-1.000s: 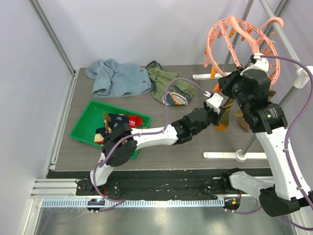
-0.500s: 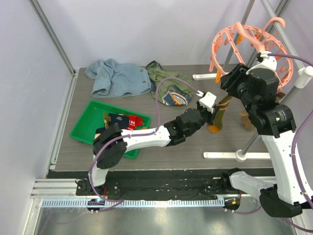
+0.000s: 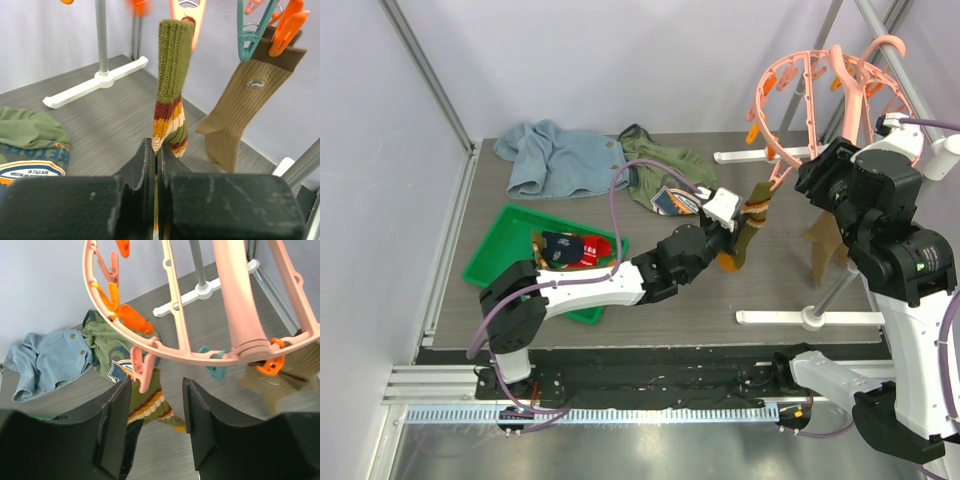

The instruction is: Remove the socks clipped to the hanger

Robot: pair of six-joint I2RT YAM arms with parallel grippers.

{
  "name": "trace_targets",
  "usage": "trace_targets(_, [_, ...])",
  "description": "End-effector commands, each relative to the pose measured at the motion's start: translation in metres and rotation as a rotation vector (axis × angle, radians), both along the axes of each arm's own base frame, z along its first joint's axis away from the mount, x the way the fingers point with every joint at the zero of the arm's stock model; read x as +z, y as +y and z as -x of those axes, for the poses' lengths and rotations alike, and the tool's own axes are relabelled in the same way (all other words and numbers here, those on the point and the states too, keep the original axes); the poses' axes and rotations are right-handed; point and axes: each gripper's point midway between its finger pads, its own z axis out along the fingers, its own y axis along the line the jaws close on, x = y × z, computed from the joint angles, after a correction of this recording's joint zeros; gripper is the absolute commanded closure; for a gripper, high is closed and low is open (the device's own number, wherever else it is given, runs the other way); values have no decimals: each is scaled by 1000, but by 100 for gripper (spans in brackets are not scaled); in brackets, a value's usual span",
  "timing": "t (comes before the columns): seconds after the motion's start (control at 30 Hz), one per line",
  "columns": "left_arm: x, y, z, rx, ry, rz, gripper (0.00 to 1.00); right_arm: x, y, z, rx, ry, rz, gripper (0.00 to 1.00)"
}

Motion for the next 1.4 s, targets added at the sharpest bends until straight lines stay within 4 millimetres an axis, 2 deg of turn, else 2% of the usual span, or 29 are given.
trace_targets(0.0, [45, 18, 8, 42, -73, 87, 100, -13, -1, 2, -6, 31, 6, 48])
trace_targets(0.1, [45, 17, 14, 41, -89, 71, 100, -23, 3, -1, 11, 38, 1, 48])
trace_targets(0.33, [51, 13, 21, 67, -135, 37, 100, -27, 17, -11, 67, 40, -16, 48])
trace_targets(0.5, [56, 5, 28, 79, -171, 9, 100, -28, 11, -17, 33, 55, 14, 47])
trace_targets(0.63, [54, -1, 31, 86, -190, -16, 100, -33, 13, -25, 33, 87, 34, 41])
trace_targets(0.77, [56, -7, 32, 88, -201, -22, 100, -31, 11, -29, 22, 90, 47, 40])
trace_targets(0.9, [56, -11, 33, 89, -213, -32, 100, -29, 9, -33, 8, 98, 60, 39])
trace_targets(1.1, [58, -12, 34, 91, -222, -33, 100, -39, 0, -36, -43, 149, 104, 43])
trace_targets(1.37, [58, -14, 38, 91, -227, -36, 100, -48, 1, -39, -51, 175, 109, 45])
